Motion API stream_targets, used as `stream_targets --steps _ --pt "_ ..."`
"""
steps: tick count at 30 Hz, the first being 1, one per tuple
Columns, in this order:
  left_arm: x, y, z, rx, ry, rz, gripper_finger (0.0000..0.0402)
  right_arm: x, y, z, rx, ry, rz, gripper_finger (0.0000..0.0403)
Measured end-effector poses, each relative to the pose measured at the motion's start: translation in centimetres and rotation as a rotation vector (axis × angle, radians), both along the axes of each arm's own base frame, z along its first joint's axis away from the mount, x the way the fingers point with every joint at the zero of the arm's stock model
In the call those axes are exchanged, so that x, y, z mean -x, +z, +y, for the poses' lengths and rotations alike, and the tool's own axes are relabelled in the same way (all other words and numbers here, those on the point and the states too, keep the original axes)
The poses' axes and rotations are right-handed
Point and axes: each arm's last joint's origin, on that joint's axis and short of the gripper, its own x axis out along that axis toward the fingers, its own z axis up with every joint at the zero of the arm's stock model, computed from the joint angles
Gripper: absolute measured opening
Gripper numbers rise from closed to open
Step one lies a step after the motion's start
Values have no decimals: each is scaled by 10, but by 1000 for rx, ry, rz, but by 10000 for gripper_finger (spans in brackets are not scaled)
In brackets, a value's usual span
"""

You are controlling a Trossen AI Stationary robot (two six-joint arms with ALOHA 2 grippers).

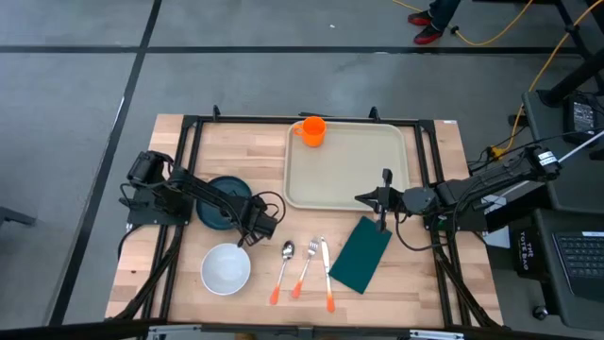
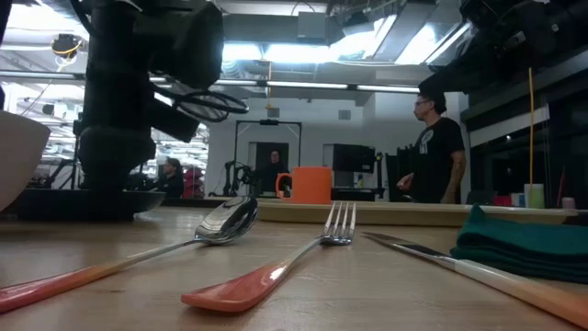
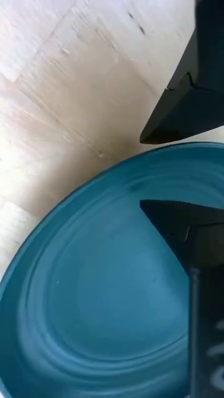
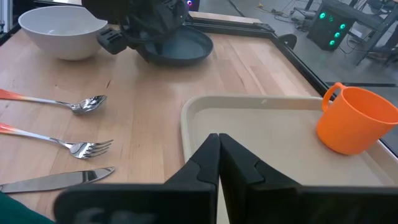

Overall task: Set up tray
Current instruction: Put the blue plate at the bottom of the orange cup on the serving tray

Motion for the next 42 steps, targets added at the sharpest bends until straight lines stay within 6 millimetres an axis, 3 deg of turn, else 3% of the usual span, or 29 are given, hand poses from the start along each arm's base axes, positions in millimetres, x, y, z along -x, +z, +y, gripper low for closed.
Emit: stream_targets --steps 4,13,22,42 --pt "2 -3 0 3 -7 10 119 0 0 0 0 0 0 12" --pt "2 -2 0 -8 -110 29 10 0 0 0 0 0 0 12" --pt "-2 7 -10 -14 -234 27 4 0 0 0 1 0 0 12" --pt "-24 76 -46 -121 -426 -53 2 0 0 0 1 0 0 12"
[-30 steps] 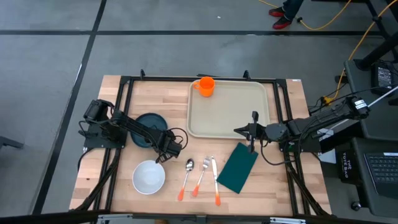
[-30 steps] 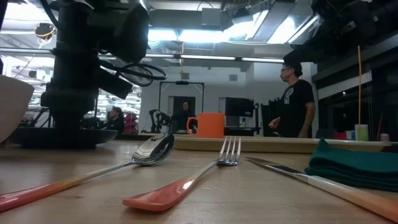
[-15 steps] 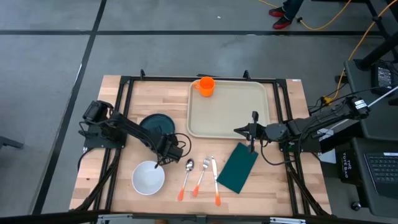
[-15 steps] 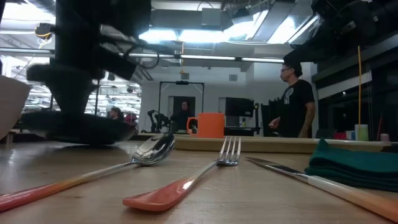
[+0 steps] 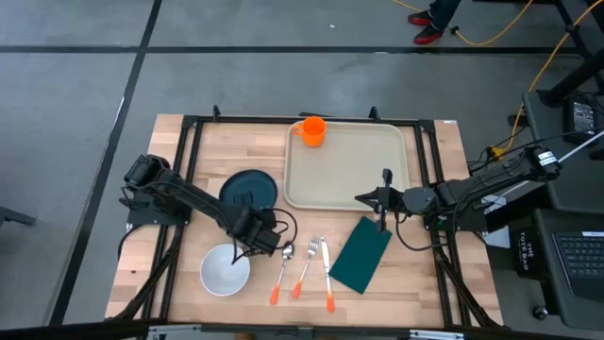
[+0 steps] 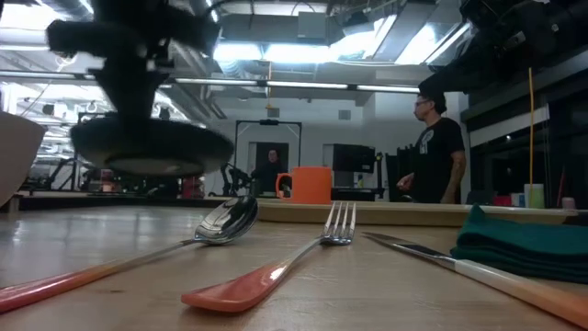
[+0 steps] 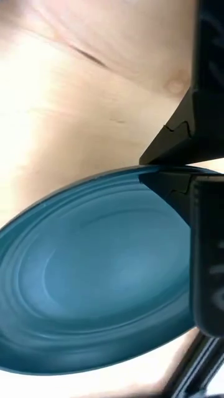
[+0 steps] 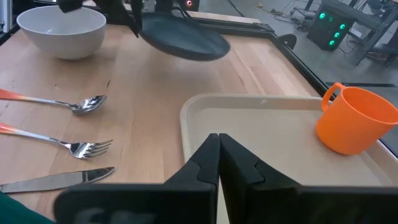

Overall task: Set up tray
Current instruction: Put the blue plate at the bottom of the orange cup on the serving tray

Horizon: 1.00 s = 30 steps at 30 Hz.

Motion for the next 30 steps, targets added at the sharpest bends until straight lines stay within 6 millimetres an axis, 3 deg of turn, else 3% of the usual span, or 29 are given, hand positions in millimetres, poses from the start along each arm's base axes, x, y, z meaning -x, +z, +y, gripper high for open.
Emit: stream_targets --steps 8,25,30 --pt "-15 22 -2 -26 -101 -91 2 0 0 0 0 0 0 12" --pt "-54 22 35 -10 -279 -212 2 0 4 1 -58 19 -37 12" --pt "-63 17 49 -33 -332 -195 2 11 14 2 -83 59 -81 12"
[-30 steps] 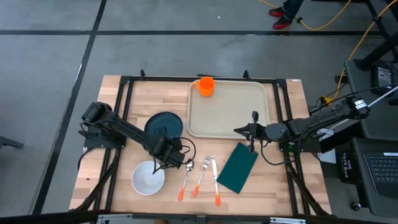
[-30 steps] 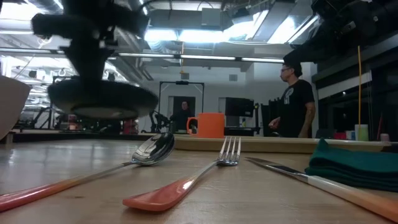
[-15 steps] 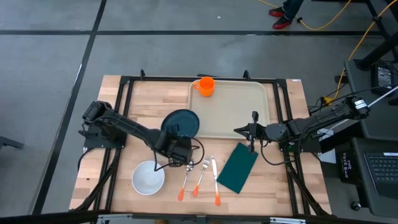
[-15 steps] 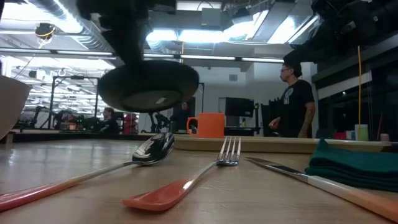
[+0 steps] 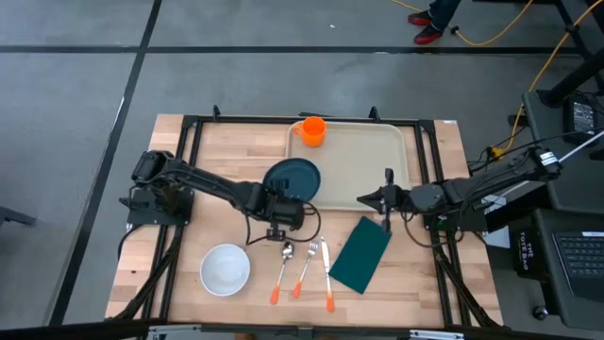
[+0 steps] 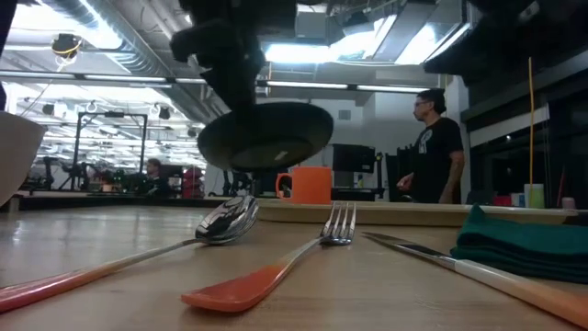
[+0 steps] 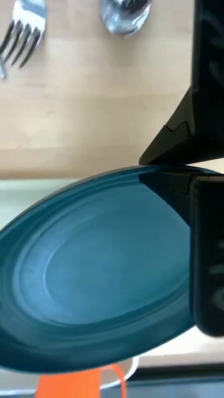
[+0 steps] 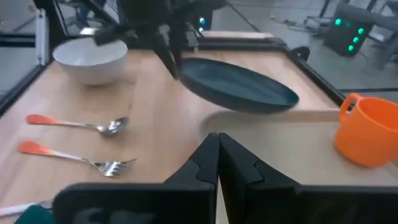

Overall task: Set up tray
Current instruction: Put the blue plate at the bottom of the orange cup on the serving tray

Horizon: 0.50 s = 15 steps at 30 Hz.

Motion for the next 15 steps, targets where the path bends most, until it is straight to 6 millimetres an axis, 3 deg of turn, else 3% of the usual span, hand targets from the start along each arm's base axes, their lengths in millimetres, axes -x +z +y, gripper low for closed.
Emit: stream_targets --steps 8,15 --pt "-15 2 27 -46 -75 -40 2 29 5 1 -53 38 19 12" --pt "-39 11 45 -73 -128 -67 2 42 -15 1 -15 -26 -10 12"
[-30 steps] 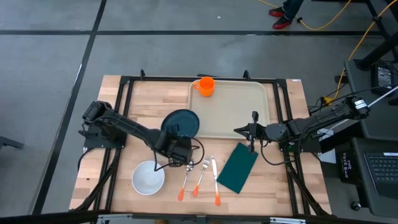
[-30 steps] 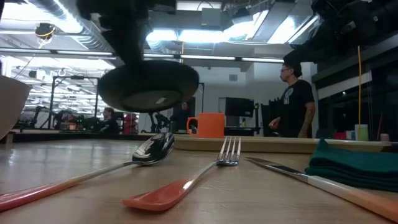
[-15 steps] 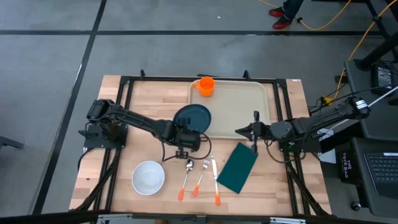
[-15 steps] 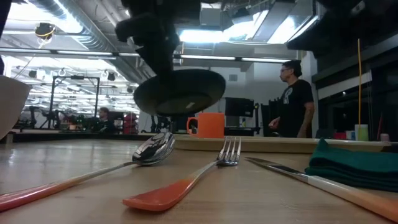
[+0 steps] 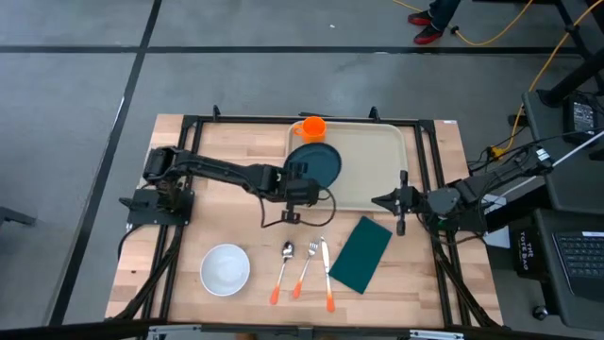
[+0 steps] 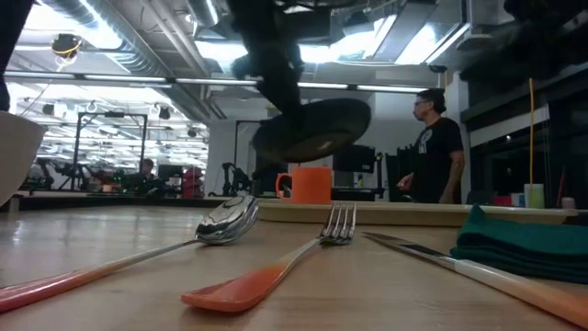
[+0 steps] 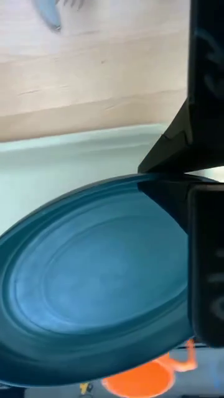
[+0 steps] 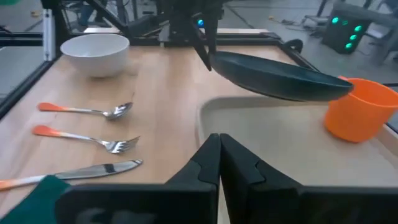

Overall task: Set up tray
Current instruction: Put the blue plate at the bottom of the orange cup on the serving tray

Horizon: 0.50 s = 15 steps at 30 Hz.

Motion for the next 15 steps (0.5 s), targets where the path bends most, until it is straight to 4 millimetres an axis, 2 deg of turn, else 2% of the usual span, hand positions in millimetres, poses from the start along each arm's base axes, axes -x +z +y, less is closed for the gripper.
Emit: stream_targets --steps 3,8,15 --pt "-14 -5 4 -1 -17 10 2 2 -9 0 3 3 -9 12" --pt "-30 -27 3 -19 -47 111 2 3 -10 0 -2 2 -21 12" --pt "-37 -50 3 -45 -15 181 2 3 -10 0 -2 2 -21 12"
